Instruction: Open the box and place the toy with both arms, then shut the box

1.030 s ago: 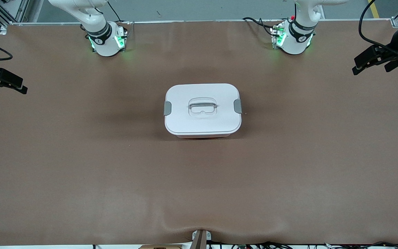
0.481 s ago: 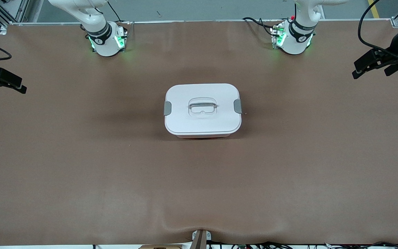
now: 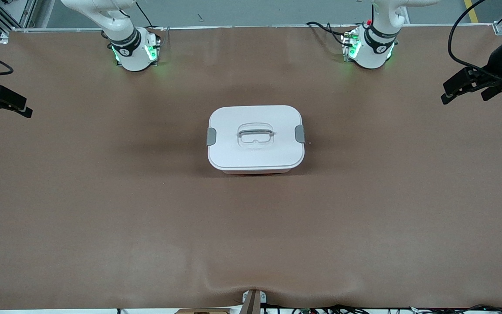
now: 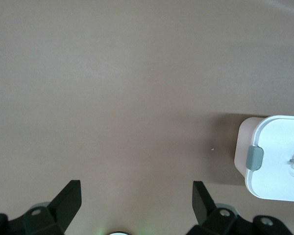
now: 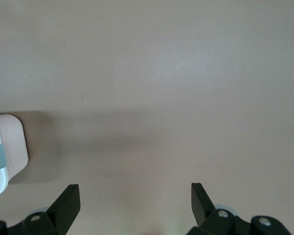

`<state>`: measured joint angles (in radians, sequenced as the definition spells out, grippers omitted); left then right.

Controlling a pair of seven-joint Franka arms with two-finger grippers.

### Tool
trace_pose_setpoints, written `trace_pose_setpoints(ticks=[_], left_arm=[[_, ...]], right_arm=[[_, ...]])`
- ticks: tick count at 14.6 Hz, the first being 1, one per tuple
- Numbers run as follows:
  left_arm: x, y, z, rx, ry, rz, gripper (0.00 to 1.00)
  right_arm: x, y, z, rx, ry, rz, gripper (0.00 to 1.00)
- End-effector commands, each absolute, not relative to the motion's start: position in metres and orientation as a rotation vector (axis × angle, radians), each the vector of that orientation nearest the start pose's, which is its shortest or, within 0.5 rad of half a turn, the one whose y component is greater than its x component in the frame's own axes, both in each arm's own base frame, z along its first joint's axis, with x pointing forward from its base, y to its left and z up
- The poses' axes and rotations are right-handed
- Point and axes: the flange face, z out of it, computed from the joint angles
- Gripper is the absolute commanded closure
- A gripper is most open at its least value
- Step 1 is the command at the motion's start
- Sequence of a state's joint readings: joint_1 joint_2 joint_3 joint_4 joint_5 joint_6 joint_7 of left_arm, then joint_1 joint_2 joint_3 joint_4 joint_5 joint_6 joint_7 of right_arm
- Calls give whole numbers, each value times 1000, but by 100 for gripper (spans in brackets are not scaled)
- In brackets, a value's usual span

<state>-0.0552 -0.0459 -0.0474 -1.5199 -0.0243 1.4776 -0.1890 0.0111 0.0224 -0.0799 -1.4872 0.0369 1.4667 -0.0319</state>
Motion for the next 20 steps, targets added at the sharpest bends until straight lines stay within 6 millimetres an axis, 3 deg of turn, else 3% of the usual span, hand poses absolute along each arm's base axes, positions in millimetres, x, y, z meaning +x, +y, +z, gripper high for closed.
trace_pose_setpoints(ticks=[1,20], left_arm=[[528,-58,665,-3150,-98,-17,0],[537,-54,658,-3143,-115,3,0]], right_arm=[[547,-36,648,-3115,68,65,0],[547,-36,649,-3115,70,60,0]])
